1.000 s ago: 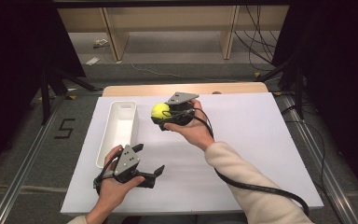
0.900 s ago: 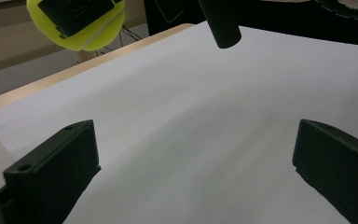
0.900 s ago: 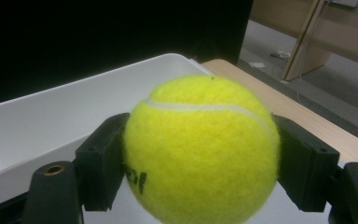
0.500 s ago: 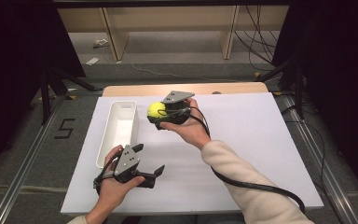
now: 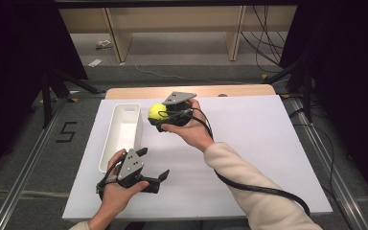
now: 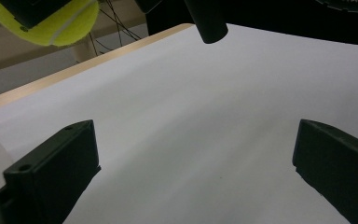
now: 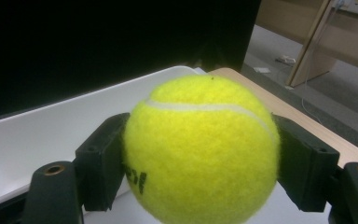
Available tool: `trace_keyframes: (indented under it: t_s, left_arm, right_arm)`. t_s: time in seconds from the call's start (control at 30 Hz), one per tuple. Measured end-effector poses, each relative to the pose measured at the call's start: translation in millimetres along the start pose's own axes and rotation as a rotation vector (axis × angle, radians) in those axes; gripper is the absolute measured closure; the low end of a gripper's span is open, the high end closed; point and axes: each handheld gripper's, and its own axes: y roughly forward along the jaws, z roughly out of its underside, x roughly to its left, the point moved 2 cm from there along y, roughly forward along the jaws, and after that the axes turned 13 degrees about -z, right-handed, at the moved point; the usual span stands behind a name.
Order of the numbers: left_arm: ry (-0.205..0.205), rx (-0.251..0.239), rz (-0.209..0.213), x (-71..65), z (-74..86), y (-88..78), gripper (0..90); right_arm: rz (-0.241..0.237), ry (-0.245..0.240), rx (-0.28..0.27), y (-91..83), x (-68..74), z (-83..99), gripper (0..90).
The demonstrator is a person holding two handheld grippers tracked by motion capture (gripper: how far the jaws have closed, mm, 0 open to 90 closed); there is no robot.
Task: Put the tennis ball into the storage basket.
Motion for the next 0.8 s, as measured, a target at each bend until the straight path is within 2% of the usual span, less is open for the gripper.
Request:
trace_keyframes:
  t_s: [0.8]
  left_arm:
    - [0.000, 0.001, 0.003, 0.0, 0.1, -0.1, 0.0]
  right_arm:
    - [-0.022, -0.008, 0.003, 12.5, 4.1, -9.5, 26.6]
